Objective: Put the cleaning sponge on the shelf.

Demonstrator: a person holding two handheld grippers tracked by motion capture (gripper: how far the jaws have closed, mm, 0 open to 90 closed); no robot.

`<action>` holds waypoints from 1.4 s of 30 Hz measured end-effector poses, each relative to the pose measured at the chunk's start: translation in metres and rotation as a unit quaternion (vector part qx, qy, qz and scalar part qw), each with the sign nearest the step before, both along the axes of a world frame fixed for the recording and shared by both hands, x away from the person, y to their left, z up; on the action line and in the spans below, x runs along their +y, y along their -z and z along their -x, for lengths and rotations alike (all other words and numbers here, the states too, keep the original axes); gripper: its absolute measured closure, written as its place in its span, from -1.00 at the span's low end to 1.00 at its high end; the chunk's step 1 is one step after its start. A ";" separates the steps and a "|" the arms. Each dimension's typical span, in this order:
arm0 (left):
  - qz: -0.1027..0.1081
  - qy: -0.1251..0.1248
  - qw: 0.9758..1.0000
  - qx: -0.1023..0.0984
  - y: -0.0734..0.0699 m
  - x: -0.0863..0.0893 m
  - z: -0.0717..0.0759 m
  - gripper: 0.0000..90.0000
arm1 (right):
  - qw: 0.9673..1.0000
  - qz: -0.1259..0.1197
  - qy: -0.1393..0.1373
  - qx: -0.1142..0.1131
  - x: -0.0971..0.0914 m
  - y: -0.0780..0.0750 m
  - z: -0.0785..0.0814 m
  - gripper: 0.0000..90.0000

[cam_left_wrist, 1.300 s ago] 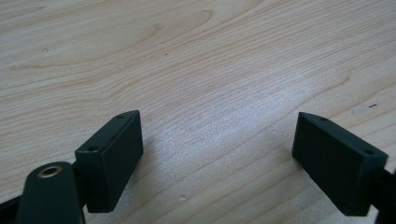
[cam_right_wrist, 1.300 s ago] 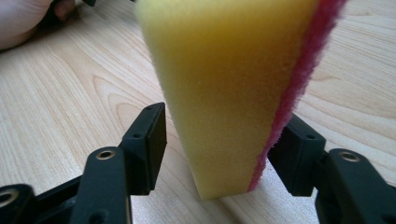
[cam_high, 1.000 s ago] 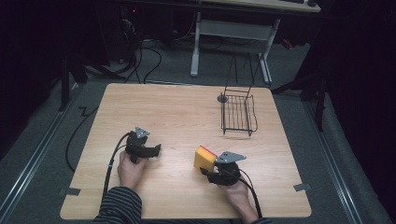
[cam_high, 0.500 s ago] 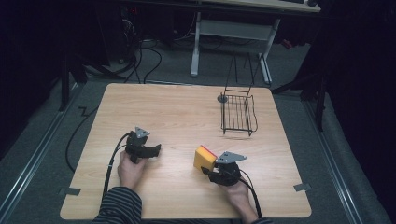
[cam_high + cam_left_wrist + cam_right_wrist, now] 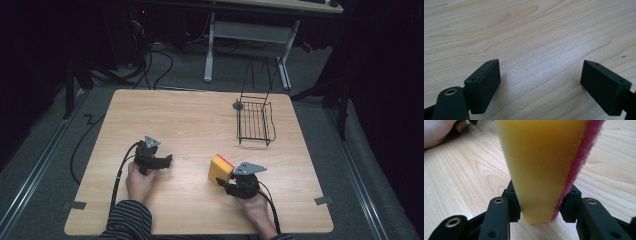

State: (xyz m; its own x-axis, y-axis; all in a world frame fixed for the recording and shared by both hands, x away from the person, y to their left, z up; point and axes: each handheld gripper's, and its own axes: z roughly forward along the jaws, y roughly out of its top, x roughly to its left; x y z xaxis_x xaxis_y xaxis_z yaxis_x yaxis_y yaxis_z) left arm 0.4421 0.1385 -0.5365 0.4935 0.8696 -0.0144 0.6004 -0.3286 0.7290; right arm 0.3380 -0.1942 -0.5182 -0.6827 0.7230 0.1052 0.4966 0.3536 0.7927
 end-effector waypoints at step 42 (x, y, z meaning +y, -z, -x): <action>0.000 0.000 1.000 0.000 0.000 0.000 0.000 -0.62 | 0.999 -0.040 0.019 -0.002 -0.031 -0.024 0.007 0.33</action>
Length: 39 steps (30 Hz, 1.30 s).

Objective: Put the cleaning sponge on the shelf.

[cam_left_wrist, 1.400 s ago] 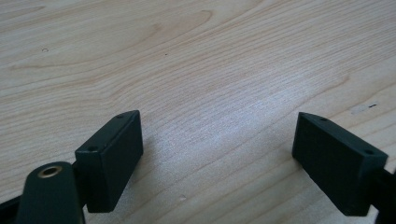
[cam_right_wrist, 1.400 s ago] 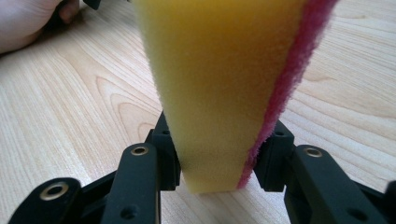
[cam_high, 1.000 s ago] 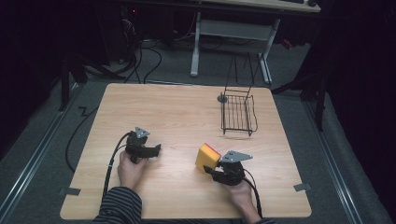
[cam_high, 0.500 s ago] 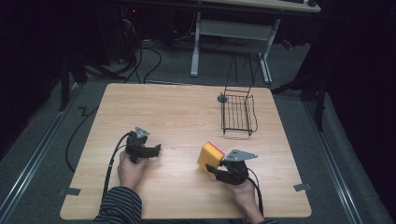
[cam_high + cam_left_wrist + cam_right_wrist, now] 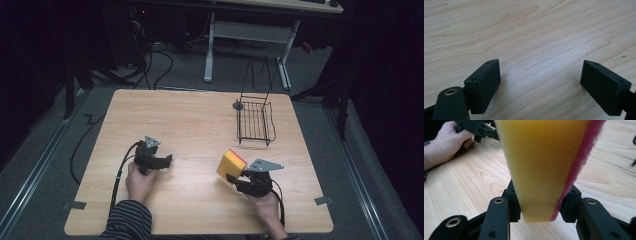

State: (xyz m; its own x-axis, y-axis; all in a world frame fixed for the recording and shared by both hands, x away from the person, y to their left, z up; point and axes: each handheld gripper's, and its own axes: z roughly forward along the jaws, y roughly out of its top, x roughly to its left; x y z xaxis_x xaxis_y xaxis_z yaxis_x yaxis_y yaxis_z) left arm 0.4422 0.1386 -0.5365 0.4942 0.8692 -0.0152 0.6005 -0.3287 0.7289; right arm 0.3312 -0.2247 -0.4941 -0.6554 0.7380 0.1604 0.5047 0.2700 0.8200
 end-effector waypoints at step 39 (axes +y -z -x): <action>0.000 0.000 1.000 0.000 0.000 0.000 0.000 -0.62 | 0.998 0.015 0.045 -0.031 -0.036 -0.031 0.001 0.33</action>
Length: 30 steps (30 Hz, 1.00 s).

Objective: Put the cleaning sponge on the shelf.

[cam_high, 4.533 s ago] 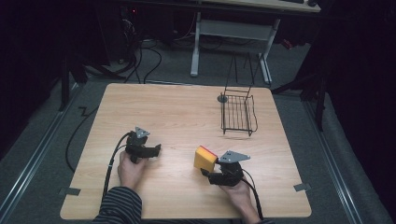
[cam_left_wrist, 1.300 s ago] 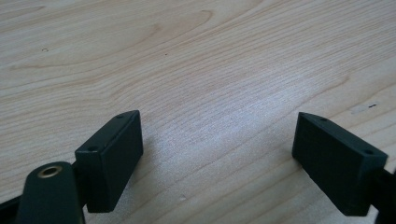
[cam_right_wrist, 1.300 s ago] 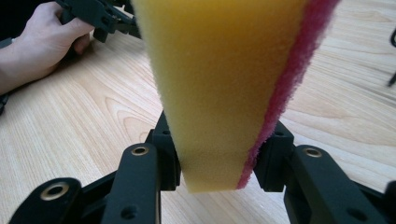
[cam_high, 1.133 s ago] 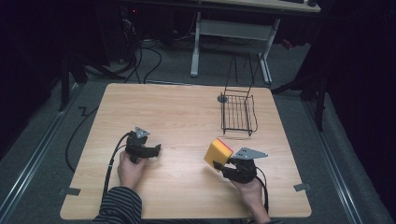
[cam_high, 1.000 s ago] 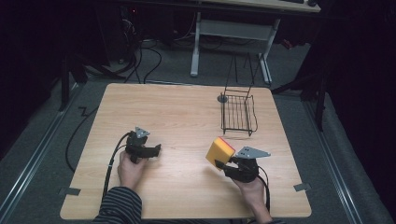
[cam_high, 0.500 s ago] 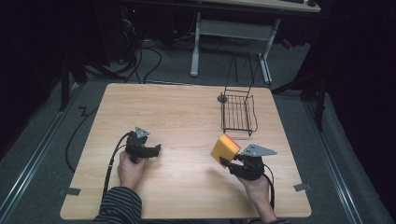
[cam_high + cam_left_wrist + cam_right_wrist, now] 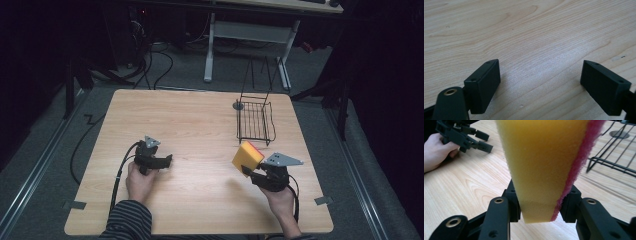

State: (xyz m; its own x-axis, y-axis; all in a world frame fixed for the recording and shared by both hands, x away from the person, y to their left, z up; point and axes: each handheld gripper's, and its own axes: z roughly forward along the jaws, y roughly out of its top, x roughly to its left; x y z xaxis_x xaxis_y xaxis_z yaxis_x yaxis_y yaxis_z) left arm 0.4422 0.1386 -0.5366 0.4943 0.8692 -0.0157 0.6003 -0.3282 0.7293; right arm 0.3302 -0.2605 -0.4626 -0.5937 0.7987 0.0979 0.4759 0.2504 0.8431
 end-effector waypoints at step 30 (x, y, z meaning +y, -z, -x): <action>0.000 0.000 1.000 0.000 0.000 0.000 0.000 -0.62 | 0.999 0.008 0.036 -0.025 -0.025 -0.028 -0.016 0.34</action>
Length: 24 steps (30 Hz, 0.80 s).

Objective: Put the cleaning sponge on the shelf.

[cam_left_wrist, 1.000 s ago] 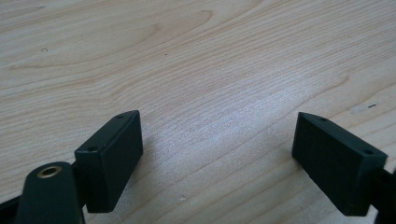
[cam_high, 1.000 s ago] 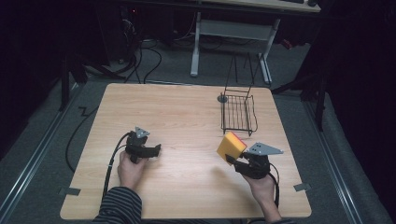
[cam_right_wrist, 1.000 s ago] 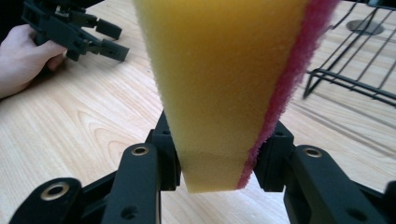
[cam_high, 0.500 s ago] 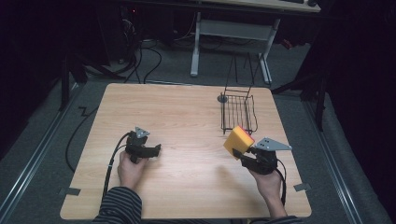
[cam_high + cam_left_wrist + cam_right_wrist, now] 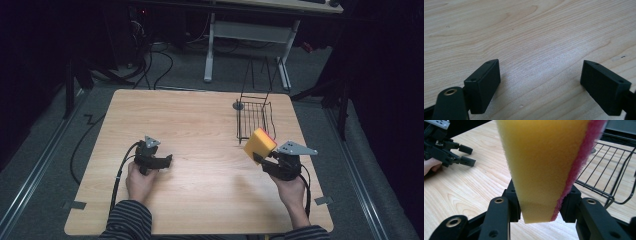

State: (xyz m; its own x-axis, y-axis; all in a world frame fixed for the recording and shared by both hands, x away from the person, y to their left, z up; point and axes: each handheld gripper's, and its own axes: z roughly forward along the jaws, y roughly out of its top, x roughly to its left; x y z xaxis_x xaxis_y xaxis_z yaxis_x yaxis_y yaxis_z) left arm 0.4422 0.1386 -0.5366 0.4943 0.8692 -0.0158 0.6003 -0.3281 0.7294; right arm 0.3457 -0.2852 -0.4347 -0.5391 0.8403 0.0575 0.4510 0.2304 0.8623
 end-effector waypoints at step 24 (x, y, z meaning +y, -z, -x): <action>0.000 0.000 1.000 0.000 0.000 0.000 0.000 -0.62 | 0.999 0.002 0.045 -0.008 -0.010 -0.007 -0.035 0.34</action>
